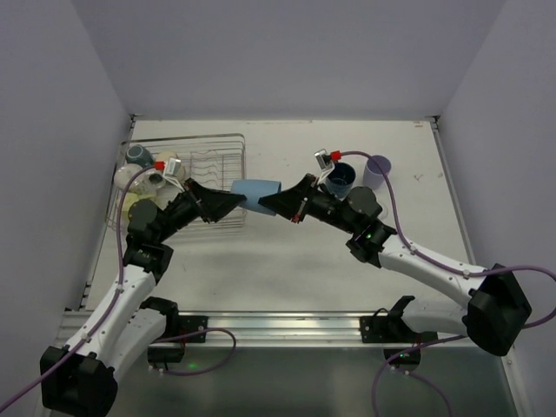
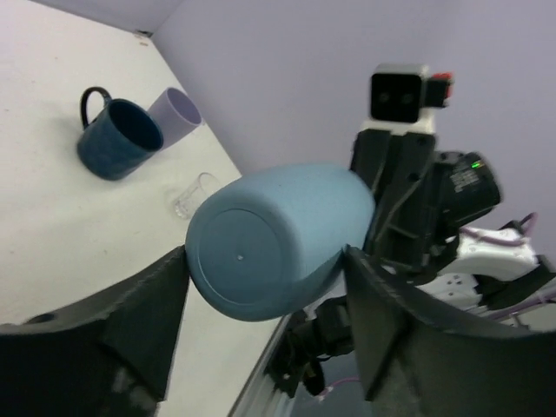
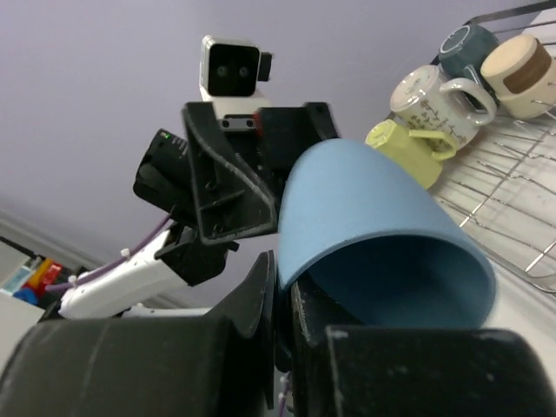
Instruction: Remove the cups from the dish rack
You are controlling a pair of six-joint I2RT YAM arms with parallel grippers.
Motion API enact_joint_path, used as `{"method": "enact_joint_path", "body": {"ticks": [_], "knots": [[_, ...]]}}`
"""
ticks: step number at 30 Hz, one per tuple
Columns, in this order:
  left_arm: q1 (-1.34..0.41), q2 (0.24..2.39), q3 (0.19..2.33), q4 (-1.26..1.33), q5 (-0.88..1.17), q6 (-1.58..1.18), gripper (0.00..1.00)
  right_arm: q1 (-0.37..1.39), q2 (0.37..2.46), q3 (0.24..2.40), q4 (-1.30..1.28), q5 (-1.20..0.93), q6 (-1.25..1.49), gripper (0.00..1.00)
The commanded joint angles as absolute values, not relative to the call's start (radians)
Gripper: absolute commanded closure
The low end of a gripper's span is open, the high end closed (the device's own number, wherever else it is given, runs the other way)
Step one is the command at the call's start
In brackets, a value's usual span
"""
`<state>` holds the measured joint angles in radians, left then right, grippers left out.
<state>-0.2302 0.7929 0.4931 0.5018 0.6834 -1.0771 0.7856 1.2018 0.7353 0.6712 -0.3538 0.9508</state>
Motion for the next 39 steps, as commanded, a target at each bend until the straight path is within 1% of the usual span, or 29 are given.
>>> {"method": "enact_joint_path", "body": {"ticks": [1,3,4,5,7,8,10,11,13,14,15,17,18,19,21,26,29,39], "knots": [[-0.244,0.772,0.583,0.303,0.697,-0.887,0.15,0.79,1.183,0.837,0.577,-0.252,0.867,1.0],[-0.242,0.749,0.661,0.157,0.629,-0.75,0.04,0.779,1.154,0.868,0.433,-0.186,0.795,1.0],[-0.242,0.738,0.681,0.032,0.603,-0.708,0.0,0.77,1.126,0.889,0.367,-0.172,0.764,1.0],[-0.242,0.726,0.711,-0.035,0.576,-0.671,0.0,0.75,1.115,0.916,0.213,-0.129,0.734,1.0],[-0.242,0.68,0.727,-0.176,0.479,-0.569,0.0,0.717,1.103,0.992,0.065,-0.101,0.635,1.0],[-0.242,0.664,0.726,-0.208,0.459,-0.542,0.0,0.666,1.098,1.017,-0.071,-0.092,0.606,1.0],[-0.242,0.626,0.719,-0.292,0.428,-0.462,0.0,0.602,1.104,1.092,-0.196,-0.092,0.533,1.0],[-0.242,0.617,0.716,-0.32,0.423,-0.437,0.0,0.539,1.112,1.124,-0.322,-0.086,0.506,1.0],[-0.242,0.595,0.716,-0.398,0.414,-0.353,0.0,0.493,1.15,1.225,-0.441,-0.008,0.425,1.0],[-0.247,0.586,0.713,-0.42,0.397,-0.336,0.0,0.451,1.17,1.262,-0.542,0.015,0.401,1.0],[-0.258,0.556,0.709,-0.431,0.353,-0.33,0.0,0.431,1.221,1.337,-0.586,0.076,0.364,1.0],[-0.29,0.513,0.68,-0.423,0.334,-0.334,0.0,0.381,1.284,1.411,-0.705,0.133,0.321,1.0],[-0.298,0.477,0.667,-0.422,0.316,-0.334,0.0,0.37,1.354,1.492,-0.744,0.155,0.308,1.0],[-0.32,0.468,0.648,-0.423,0.299,-0.331,0.0,0.348,1.388,1.529,-0.815,0.2,0.296,1.0],[-0.351,0.448,0.627,-0.425,0.259,-0.345,0.0,0.327,1.448,1.636,-0.874,0.225,0.261,1.0],[-0.402,0.44,0.612,-0.405,0.262,-0.347,0.0,0.259,1.62,1.826,-1.025,0.227,0.21,1.0],[-0.433,0.431,0.607,-0.402,0.255,-0.348,0.0,0.226,1.703,1.9,-1.075,0.229,0.192,1.0],[-0.451,0.434,0.606,-0.402,0.253,-0.353,0.0,0.164,1.848,2.008,-1.104,0.186,0.163,1.0]]}}
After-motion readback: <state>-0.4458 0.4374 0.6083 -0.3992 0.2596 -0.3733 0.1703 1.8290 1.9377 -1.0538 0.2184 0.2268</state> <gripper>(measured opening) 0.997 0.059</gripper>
